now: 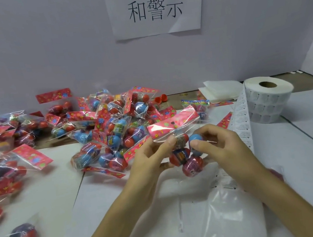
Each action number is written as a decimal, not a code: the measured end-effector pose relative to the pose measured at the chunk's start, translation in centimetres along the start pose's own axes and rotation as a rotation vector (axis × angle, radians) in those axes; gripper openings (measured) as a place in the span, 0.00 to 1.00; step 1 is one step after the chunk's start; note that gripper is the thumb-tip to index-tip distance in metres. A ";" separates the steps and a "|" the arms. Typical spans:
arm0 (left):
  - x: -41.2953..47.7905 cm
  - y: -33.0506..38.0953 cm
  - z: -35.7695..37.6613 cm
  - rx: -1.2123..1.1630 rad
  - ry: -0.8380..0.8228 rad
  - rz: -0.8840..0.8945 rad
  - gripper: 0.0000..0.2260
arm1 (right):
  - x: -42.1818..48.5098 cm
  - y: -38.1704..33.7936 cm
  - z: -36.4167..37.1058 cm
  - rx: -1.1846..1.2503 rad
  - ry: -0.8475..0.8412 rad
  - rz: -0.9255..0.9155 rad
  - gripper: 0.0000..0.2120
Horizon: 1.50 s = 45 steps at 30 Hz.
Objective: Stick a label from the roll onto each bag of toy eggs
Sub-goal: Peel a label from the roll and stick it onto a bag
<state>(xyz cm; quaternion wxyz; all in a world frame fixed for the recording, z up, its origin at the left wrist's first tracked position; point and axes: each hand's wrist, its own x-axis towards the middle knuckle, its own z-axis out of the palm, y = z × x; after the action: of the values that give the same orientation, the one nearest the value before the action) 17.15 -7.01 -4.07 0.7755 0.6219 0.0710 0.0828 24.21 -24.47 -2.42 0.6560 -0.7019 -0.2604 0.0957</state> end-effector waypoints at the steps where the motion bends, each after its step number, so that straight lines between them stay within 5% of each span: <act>1: -0.1 0.0 0.1 -0.019 -0.040 -0.015 0.22 | 0.0 0.0 -0.1 0.005 0.014 0.009 0.03; 9: -0.6 -0.4 0.8 0.020 -0.248 -0.056 0.25 | -0.1 0.0 -0.1 -0.038 0.100 0.054 0.04; 17: -0.1 -0.9 0.9 0.108 -0.156 -0.048 0.27 | -0.1 0.2 -0.1 -0.012 0.023 0.058 0.10; 20: 0.0 -0.8 0.7 0.114 -0.083 -0.039 0.26 | -0.1 0.2 0.4 -0.004 -0.007 0.062 0.03; 30: -0.1 -0.8 0.4 0.187 -0.177 -0.082 0.28 | -0.1 0.1 -0.4 -0.082 0.062 0.068 0.03; 35: -0.5 -0.7 0.8 0.123 -0.203 -0.095 0.18 | -0.2 -0.2 -0.5 -0.104 0.080 0.005 0.07; 45: 0.2 -0.1 0.7 -0.036 -0.025 -0.127 0.15 | -0.1 0.3 -0.4 -0.067 0.000 0.029 0.05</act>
<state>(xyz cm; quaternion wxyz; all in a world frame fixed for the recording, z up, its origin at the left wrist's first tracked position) 17.51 -7.69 -3.96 0.7911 0.6030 0.0990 0.0270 24.41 -24.88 -2.69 0.6308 -0.7271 -0.2532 0.0965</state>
